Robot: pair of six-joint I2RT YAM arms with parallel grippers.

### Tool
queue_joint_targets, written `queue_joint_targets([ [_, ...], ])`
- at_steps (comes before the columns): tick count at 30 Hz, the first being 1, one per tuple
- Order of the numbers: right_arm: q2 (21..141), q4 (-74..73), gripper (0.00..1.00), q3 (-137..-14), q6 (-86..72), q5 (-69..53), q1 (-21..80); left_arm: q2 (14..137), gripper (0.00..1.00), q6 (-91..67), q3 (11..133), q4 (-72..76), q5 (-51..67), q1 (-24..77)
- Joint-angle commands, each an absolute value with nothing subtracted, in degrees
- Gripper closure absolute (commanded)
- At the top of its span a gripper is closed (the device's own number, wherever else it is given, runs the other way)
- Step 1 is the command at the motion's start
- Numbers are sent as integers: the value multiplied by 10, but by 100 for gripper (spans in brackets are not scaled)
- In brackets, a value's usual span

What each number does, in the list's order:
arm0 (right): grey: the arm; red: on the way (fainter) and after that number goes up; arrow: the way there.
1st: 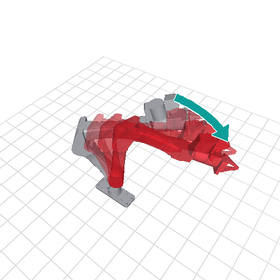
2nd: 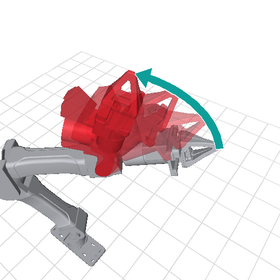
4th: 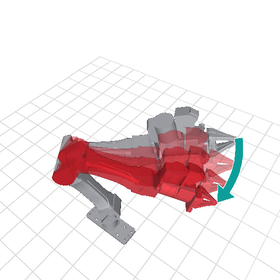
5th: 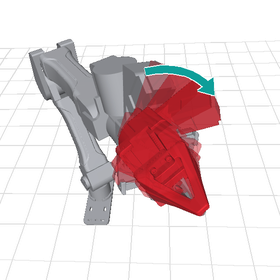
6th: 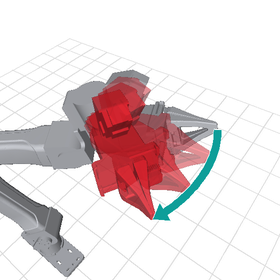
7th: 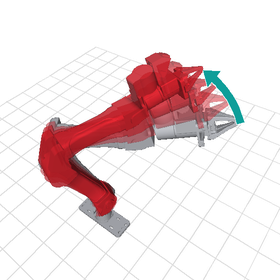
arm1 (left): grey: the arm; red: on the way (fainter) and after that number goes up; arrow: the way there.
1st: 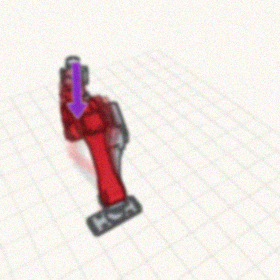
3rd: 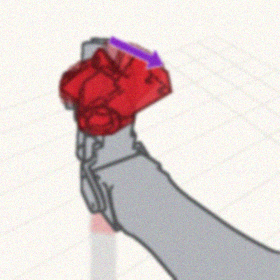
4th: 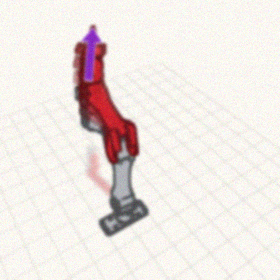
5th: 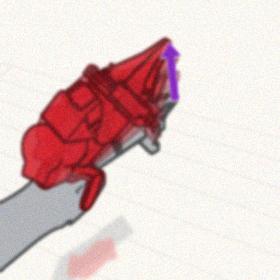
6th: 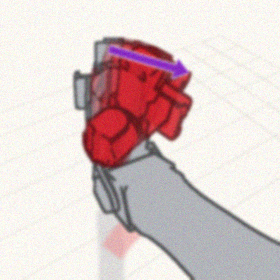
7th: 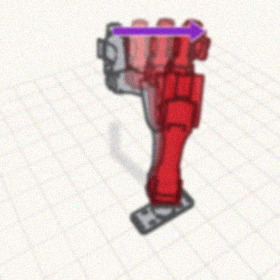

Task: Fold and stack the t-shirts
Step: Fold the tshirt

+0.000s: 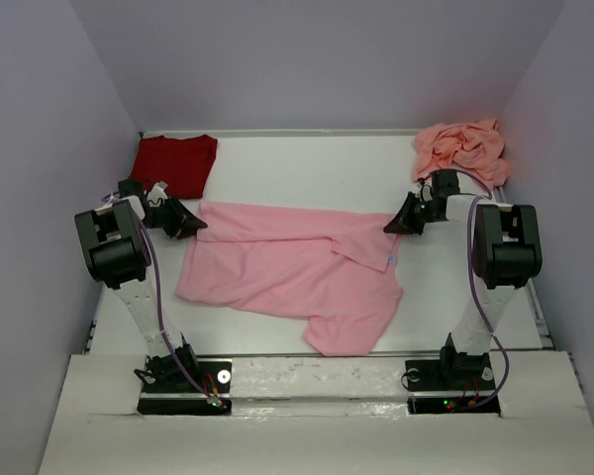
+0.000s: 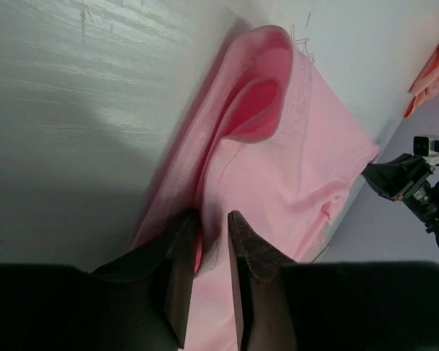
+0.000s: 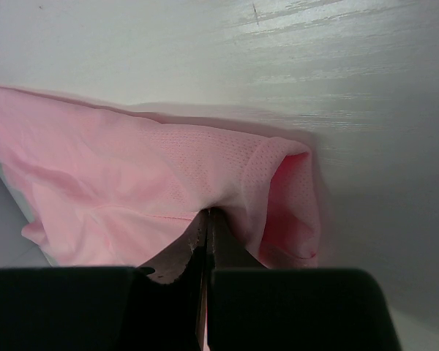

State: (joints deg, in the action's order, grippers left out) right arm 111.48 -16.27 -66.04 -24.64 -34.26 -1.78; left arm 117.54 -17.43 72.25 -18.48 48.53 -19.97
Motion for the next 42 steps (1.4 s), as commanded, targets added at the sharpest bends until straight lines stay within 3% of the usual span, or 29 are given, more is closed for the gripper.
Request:
queue_joint_targets([
  [1,1125,-157,100,-671,-236,-325,-13,1181,67,-180,735,-191,512,-189],
  [27,1127,-156,100,-671,-236,-333,-13,1183,71,-177,789,-215,479,-186],
  [30,1128,-156,100,-672,-236,-333,-13,1184,78,-176,783,-212,484,-186],
  [33,1129,-156,100,-674,-236,-334,-13,1187,100,-175,779,-210,494,-185],
  [42,1132,-157,100,-676,-236,-333,-13,1190,100,-171,791,-221,473,-186],
])
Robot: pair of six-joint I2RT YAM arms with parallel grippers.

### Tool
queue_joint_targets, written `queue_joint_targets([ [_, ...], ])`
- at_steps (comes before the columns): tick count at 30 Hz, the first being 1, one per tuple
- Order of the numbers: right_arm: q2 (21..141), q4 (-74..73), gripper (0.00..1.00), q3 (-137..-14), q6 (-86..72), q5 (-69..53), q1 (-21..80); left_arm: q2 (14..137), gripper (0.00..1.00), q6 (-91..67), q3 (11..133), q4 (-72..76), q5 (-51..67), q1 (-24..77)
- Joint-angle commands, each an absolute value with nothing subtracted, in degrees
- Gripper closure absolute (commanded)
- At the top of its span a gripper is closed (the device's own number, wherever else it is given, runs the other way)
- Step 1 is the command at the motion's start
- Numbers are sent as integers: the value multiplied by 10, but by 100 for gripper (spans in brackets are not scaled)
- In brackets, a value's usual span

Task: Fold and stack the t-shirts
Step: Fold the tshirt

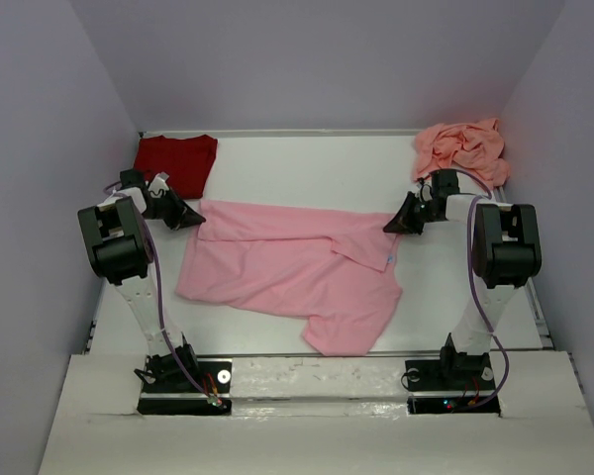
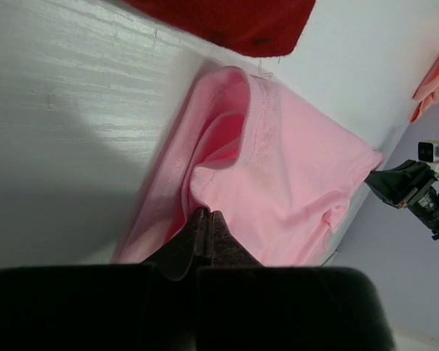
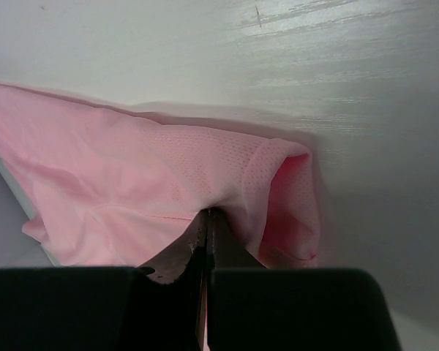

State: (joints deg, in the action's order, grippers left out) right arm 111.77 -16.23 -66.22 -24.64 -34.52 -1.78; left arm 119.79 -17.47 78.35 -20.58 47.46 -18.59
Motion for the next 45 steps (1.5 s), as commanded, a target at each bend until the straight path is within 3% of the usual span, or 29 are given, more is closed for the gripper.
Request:
queue_joint_targets([
  [1,1132,-157,100,-677,-236,-334,-13,1189,100,-173,797,-219,468,-186],
  [29,1132,-157,100,-677,-236,-334,-13,1179,100,-199,905,-208,485,-214],
  [45,1128,-157,100,-674,-235,-333,-13,1231,100,-206,983,-211,531,-203],
])
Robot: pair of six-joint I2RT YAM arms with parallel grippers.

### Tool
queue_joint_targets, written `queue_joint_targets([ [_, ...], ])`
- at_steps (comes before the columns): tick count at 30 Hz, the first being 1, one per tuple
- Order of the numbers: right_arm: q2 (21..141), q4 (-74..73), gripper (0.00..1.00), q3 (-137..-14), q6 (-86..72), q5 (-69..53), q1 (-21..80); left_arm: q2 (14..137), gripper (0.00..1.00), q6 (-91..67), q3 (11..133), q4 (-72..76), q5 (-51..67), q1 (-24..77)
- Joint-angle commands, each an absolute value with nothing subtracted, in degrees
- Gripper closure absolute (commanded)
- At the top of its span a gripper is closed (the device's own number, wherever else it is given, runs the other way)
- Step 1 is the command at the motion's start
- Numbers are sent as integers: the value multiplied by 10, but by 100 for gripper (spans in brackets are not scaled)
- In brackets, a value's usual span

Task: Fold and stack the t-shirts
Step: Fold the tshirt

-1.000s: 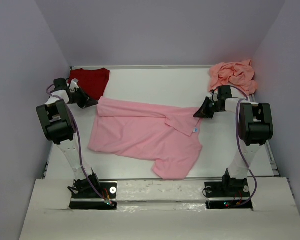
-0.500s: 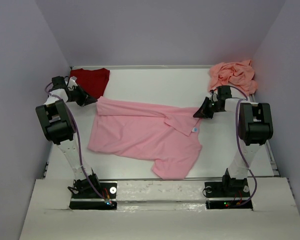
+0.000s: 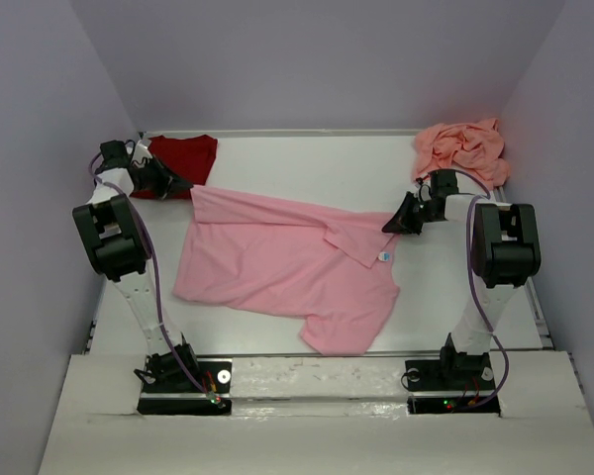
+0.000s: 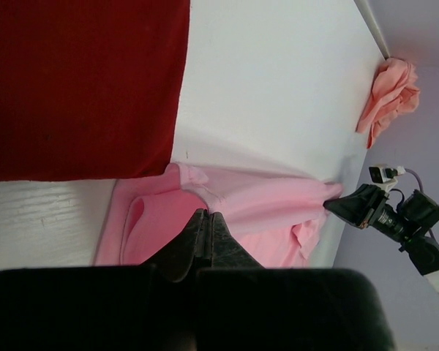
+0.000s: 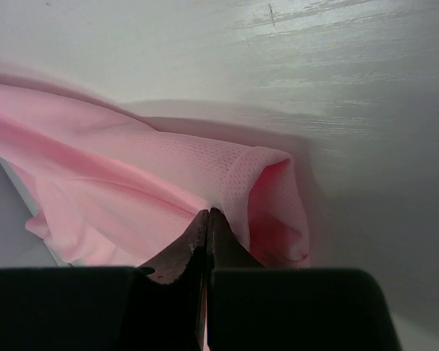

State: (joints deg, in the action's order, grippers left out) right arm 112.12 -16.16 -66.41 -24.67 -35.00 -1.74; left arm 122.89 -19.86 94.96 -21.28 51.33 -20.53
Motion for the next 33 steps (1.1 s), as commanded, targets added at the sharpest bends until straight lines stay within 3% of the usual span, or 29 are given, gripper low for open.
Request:
queue_joint_targets([
  [1,1127,-157,100,-674,-236,-333,-13,1233,100,-207,985,-211,535,-203],
  [10,1127,-157,100,-674,-236,-333,-13,1232,100,-181,949,-225,547,-197],
  [19,1125,-157,100,-675,-236,-334,-13,1236,88,-142,924,-337,436,-197],
  [33,1119,-156,100,-672,-236,-335,-13,1231,88,-141,887,-330,448,-200],
])
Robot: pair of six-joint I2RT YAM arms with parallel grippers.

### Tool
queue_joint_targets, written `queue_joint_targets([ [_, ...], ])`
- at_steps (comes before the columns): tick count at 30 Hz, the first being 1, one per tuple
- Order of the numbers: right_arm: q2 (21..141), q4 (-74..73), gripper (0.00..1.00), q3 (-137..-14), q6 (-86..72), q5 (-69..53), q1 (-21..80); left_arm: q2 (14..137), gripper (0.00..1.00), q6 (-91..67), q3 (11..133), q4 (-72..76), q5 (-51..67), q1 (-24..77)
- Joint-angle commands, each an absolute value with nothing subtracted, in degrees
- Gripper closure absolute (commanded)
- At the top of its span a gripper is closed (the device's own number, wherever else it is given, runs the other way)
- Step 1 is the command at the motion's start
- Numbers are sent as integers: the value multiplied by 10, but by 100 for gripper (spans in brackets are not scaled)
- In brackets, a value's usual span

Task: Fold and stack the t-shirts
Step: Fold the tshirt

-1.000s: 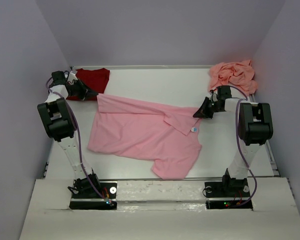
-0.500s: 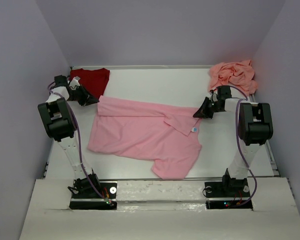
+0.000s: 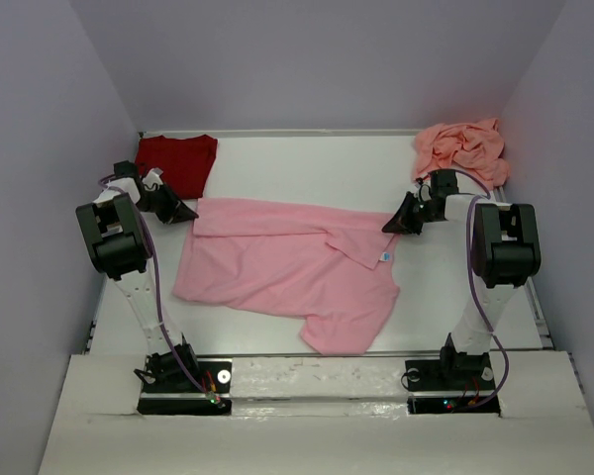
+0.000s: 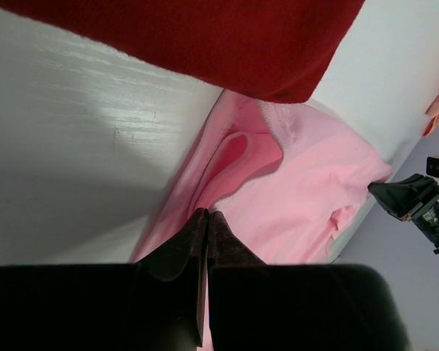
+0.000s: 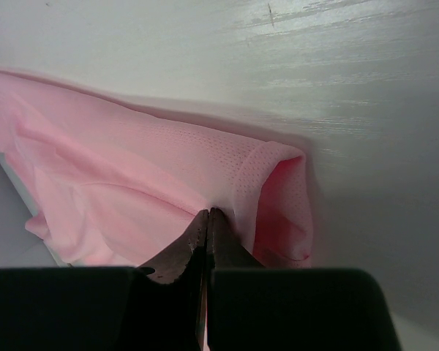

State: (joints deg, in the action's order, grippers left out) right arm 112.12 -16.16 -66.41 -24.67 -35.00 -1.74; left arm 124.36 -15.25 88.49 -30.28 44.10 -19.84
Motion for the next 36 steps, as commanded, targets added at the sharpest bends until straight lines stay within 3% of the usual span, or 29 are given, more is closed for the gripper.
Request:
queue_joint_targets([
  [1,1118,-156,100,-672,-236,-336,-13,1230,87,-138,888,-331,447,-200],
  [4,1119,-156,100,-672,-236,-336,-13,1230,85,-136,887,-333,447,-200],
  [8,1119,-156,100,-671,-236,-337,-13,1228,73,-134,883,-333,455,-200],
  [11,1117,-156,100,-671,-237,-337,-13,1217,60,-132,882,-327,452,-200],
  [12,1117,-157,100,-671,-237,-338,-13,1208,47,-133,880,-313,453,-200],
  [13,1116,-156,100,-671,-237,-338,-13,1201,41,-136,871,-302,459,-200],
  [14,1117,-156,100,-671,-236,-338,-13,1194,40,-142,864,-273,463,-200],
  [23,1112,-157,99,-672,-234,-334,-13,1165,39,-180,863,-221,513,-206],
  [29,1099,-168,85,-683,-228,-323,-13,1136,39,-149,887,-269,511,-207],
  [36,1027,-199,67,-696,-223,-314,-13,1014,38,-136,771,-258,522,-207],
])
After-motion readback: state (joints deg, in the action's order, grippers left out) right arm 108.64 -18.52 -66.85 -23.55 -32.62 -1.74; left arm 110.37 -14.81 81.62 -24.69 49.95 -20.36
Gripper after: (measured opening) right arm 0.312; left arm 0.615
